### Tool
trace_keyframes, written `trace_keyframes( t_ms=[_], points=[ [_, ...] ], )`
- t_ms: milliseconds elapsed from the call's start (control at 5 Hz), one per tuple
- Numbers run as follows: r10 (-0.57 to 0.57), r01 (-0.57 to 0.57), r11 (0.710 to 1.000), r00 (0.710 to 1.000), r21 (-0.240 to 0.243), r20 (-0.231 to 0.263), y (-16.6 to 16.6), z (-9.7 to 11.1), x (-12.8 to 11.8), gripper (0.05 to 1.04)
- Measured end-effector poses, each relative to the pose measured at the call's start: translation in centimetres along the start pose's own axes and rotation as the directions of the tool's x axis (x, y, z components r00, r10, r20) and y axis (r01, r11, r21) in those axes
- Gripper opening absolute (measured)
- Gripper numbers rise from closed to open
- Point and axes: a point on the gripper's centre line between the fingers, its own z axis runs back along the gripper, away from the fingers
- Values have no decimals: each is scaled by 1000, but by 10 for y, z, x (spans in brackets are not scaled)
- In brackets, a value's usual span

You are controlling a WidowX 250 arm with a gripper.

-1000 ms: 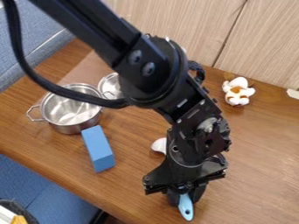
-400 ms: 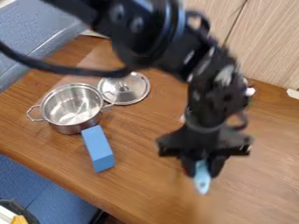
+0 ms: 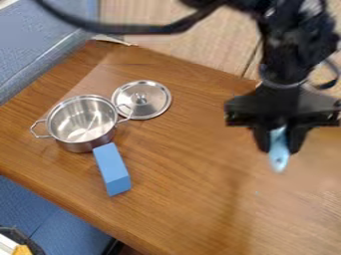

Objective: Takes the spoon picks it up and puts it in the same place on the table

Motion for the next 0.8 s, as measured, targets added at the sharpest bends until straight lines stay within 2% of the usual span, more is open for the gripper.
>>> trace_keyframes(
  t_ms=[200, 400, 600, 800],
  points=[
    [-20, 21, 999, 1000, -26, 3, -28, -14, 12, 334],
    [-10, 10, 1000, 1000, -17, -8, -44, -34, 24, 334],
    [0, -1, 1000, 998, -10, -55, -56, -61, 31, 334],
    [18, -19, 1000, 996, -1, -82, -55, -76, 38, 334]
  ],
)
